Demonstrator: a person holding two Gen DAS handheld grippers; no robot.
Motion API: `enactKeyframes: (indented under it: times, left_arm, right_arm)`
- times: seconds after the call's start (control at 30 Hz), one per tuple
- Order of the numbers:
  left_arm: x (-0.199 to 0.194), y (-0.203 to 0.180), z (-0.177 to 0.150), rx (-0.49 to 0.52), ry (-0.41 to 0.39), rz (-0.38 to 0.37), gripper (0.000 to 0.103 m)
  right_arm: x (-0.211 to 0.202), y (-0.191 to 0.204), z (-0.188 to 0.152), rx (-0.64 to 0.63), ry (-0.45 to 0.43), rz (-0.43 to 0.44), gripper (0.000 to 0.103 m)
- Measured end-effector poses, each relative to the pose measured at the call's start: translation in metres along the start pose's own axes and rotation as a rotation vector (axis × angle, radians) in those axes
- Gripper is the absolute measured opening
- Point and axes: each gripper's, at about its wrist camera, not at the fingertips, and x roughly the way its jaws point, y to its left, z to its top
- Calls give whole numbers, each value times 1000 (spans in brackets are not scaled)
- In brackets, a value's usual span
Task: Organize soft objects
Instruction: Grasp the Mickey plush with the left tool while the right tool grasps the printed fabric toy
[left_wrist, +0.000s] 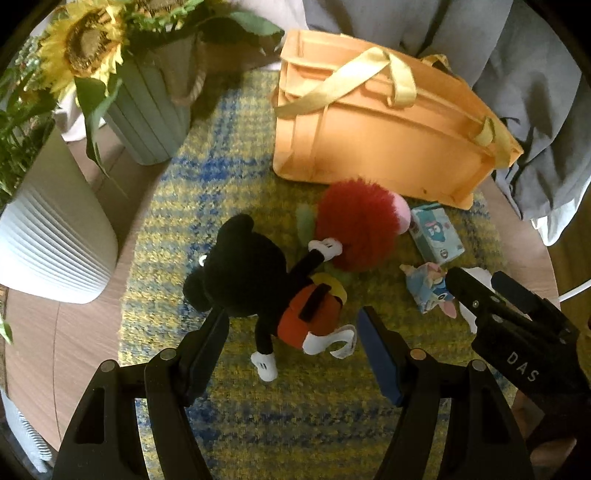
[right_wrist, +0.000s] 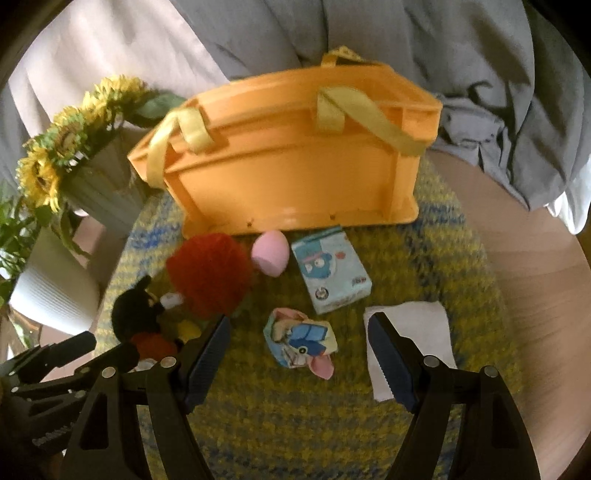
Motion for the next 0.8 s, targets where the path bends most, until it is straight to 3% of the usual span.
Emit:
enactKeyframes:
  times: [0.37, 0.8]
  left_arm:
    - [27, 4, 6, -25, 54, 7, 71]
    - [41, 0, 11, 10, 41, 77, 75]
  right_arm:
    - [34, -1, -4, -12, 90, -7, 77]
    - [55, -6, -6, -12, 137, -14, 74]
